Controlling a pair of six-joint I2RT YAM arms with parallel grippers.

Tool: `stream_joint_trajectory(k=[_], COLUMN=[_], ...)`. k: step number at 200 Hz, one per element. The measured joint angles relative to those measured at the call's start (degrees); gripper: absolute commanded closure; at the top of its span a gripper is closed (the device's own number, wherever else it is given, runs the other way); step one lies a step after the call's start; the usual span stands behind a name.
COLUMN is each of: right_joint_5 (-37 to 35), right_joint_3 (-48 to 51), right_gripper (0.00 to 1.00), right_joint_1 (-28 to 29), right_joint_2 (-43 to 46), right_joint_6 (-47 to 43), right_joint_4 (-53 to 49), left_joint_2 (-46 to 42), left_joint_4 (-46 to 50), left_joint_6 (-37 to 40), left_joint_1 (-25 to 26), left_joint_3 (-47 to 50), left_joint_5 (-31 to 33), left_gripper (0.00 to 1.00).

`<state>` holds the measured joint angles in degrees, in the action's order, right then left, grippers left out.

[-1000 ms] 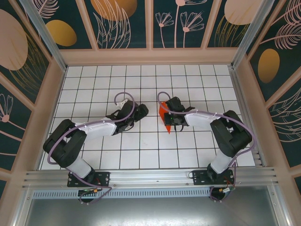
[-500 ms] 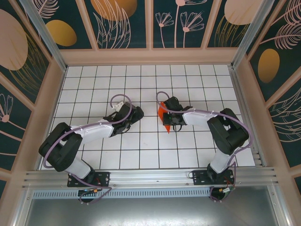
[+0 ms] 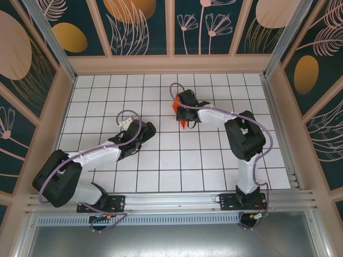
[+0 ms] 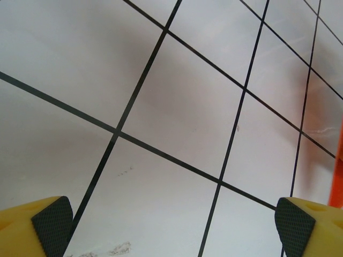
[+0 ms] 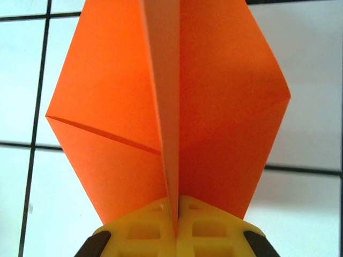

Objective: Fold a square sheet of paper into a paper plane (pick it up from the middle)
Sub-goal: Move the paper plane to the top-center of the table.

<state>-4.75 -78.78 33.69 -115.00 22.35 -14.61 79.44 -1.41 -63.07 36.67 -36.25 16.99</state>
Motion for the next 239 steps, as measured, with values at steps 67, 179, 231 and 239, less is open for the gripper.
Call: stream_joint_trajectory(k=[67,179,231,239], right_joint_5=[0.0,-1.2,-3.3,-4.5], right_joint_3=[-7.1,-11.1,-10.4,-8.8], right_gripper=[0.89,0.67,0.37,0.32], right_joint_1=[-1.5,-1.5,-2.3,-3.2], right_joint_2=[-7.5,-7.0,5.8,9.0], right_joint_6=[-2.2,-0.8,0.1,0.2], right_joint_4=[-4.4,-8.1,-7.5,-5.9], left_joint_2=[-0.4,-0.4,-2.3,-3.1], left_joint_4=[0.0,4.3,5.8,5.4], left_joint_6=[0.7,6.7,18.9,21.0], left_joint_1=[0.0,-3.4,-5.2,-5.9], left_joint_3=[1.1,-3.8,-12.5,-12.5], left_joint_5=[0.0,3.8,14.8,16.2], left_gripper=[0.01,0.02,0.02,0.01])
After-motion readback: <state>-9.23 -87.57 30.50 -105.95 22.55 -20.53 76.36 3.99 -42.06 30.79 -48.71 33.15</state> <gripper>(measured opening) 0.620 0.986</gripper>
